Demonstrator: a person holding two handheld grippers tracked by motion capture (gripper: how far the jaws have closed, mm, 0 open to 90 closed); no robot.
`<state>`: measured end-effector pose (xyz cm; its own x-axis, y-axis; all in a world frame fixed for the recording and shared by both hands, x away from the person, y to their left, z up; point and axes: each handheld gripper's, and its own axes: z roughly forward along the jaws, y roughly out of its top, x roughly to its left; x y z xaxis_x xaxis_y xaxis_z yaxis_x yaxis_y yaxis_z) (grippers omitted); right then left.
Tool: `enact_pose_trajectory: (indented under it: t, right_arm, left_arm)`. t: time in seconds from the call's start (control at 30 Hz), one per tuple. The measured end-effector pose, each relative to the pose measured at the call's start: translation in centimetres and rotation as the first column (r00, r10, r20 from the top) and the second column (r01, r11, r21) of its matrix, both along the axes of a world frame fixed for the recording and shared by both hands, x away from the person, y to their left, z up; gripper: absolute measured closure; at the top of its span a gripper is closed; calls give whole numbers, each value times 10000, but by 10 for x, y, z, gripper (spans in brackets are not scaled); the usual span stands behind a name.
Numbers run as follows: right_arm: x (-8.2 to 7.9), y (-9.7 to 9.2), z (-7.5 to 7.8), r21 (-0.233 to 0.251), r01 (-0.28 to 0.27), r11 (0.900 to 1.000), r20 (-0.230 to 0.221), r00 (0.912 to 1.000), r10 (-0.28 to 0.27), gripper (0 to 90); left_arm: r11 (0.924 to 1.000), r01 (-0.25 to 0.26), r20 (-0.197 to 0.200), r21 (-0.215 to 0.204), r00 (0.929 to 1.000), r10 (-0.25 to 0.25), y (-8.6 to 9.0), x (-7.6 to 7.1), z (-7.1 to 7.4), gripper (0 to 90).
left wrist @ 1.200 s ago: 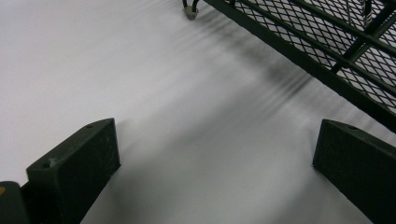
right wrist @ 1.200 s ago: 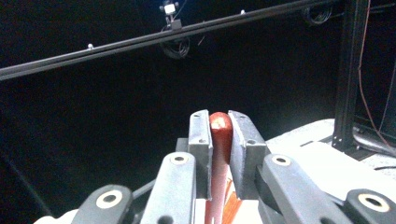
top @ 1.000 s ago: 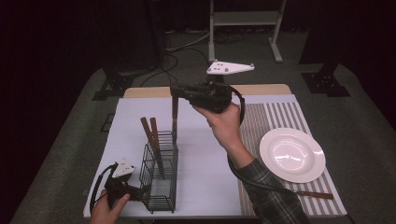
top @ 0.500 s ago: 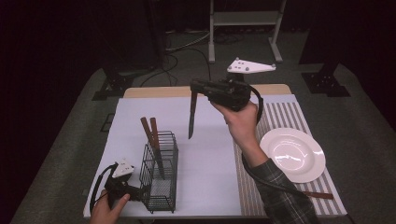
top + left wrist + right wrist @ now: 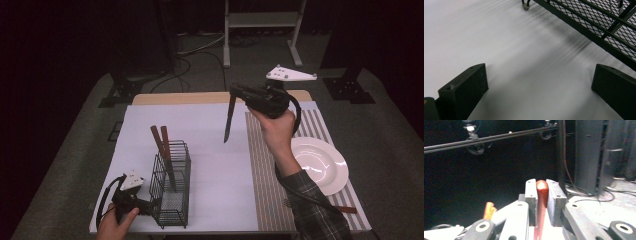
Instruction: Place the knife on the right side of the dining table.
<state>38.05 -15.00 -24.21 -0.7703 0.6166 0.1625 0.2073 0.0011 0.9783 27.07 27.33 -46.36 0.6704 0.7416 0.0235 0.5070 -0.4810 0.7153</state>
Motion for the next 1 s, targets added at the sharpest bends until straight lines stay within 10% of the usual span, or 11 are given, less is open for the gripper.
enact_pose_trajectory:
  t: [0.4,1.0]
  right_arm:
    - [13,-41,-22,-220,1513,9882,-3,9885,-1514,796]
    - [45,-86,-78,-232,3716,9281,-467,9269,-3723,796]
  left_arm:
    - [10000,-7,14,-13,10000,7,0,0,0,0]
    - [10000,-2,0,-13,10000,2,0,0,0,0]
